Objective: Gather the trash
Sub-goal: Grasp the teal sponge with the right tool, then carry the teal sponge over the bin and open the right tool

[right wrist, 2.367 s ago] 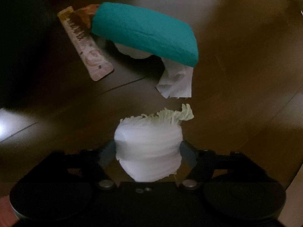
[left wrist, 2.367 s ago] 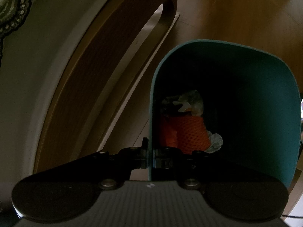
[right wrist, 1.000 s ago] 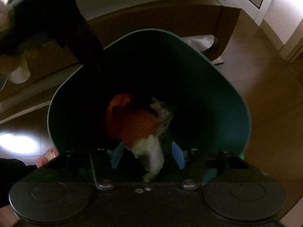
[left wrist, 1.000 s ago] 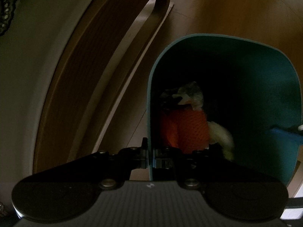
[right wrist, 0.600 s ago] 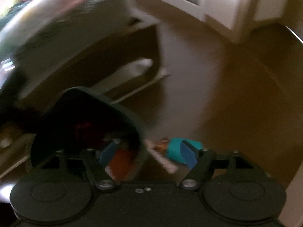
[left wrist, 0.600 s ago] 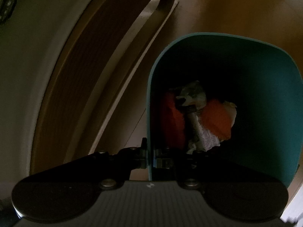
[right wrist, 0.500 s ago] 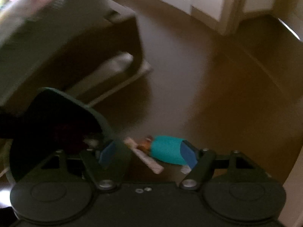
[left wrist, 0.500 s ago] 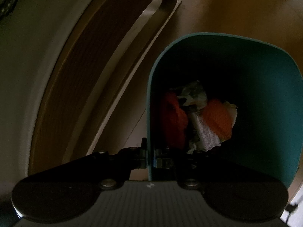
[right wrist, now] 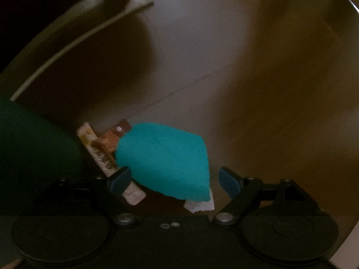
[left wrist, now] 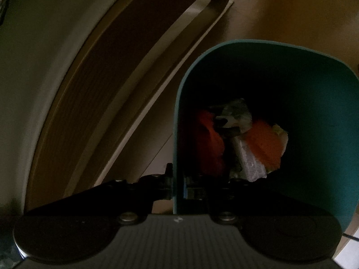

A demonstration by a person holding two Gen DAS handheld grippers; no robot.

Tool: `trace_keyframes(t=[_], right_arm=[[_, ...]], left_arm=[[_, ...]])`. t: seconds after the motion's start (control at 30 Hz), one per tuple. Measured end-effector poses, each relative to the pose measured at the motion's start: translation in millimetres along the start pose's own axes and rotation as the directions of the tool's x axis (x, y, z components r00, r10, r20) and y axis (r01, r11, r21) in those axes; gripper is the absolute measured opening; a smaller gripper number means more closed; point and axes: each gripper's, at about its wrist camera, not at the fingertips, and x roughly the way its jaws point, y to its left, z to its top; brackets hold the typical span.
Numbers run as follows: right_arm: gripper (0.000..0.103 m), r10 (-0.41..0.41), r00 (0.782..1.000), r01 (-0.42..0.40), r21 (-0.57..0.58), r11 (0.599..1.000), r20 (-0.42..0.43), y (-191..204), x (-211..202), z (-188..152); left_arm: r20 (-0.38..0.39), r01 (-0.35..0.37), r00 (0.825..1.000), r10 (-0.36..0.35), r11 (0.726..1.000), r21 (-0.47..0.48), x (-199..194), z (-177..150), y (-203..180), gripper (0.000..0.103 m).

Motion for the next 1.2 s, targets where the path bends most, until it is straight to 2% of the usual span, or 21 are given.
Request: trace_keyframes(t=[0.07, 0.17, 0.2, 0.23, 0.27, 0.33, 0.4, 0.53, 0.83, 0.93, 1.07, 1.2], right_arm=[[0.085, 0.005, 1.0, -0.005, 0.006, 1.0, -0.016, 3.6, 10.2, -2.8], [0.078, 0.003, 0.999, -0.003, 0.003, 1.0, -0.038, 7.9, 23.5, -4.2], [0.07, 0.009, 0.999, -0.009, 0.008, 1.0, -0.044, 9.3, 24.4, -5.0], [0.055, 0.026, 0.999, -0.025, 0.012, 1.0, -0.048, 9.8, 25.1, -5.8], [0.049, 0.027, 0.999, -0.027, 0.014, 1.0, -0.047, 10.1, 26.0, -5.9], [0.016, 0.022, 0.999, -0.022, 0.0, 1.0, -0.037, 13.5, 20.7, -8.5], [0.006, 0.02, 0.999, -0.02, 0.001, 1.0, -0.028, 13.7, 12.0, -9.0], [0.003, 0.031, 0.999, -0.032, 0.048, 0.998, 0.024, 10.0, -23.8, -16.6], [0.003, 0.093, 0.985, -0.111, 0.116, 0.987, 0.146, 13.4, -158.0, -41.5], [0.003, 0.136, 0.973, -0.164, 0.146, 0.976, 0.188, 25.6, -205.6, -49.8], [0.003, 0.225, 0.941, -0.266, 0.142, 0.953, 0.254, 49.3, -275.8, -60.2], [0.003, 0.286, 0.926, -0.315, 0.088, 0.945, 0.244, 92.0, -304.9, -64.7]], left_arm=[[-0.002, 0.0, 1.0, 0.0, 1.0, -0.012, 1.3, -1.3, -0.3, 0.007], [-0.002, -0.001, 1.0, 0.001, 1.0, -0.018, 0.9, -2.1, -0.7, 0.008], [-0.002, 0.0, 1.0, 0.0, 1.0, -0.019, 1.1, -1.9, -0.9, 0.008], [-0.001, -0.001, 1.0, 0.001, 1.0, -0.017, 0.7, -1.9, -1.3, 0.008], [-0.001, -0.001, 1.0, 0.001, 1.0, -0.016, 1.0, -2.2, -1.0, 0.008], [-0.001, -0.002, 1.0, 0.002, 1.0, -0.012, 0.7, -2.0, -0.5, 0.008], [-0.001, -0.001, 1.0, 0.001, 1.0, -0.008, 0.6, -2.7, 0.3, 0.008], [-0.003, -0.004, 1.0, 0.004, 1.0, -0.003, 1.1, -5.2, 0.5, 0.008], [-0.02, -0.008, 1.0, 0.008, 1.0, 0.012, 2.6, -4.9, -0.9, 0.007], [-0.022, -0.013, 1.0, 0.014, 1.0, 0.027, 0.1, -5.0, -3.0, 0.007], [-0.023, -0.019, 1.0, 0.02, 0.999, 0.051, -0.9, -5.8, -5.0, 0.007], [-0.033, -0.016, 0.999, 0.017, 0.999, 0.05, 0.4, -5.2, -2.6, 0.007]])
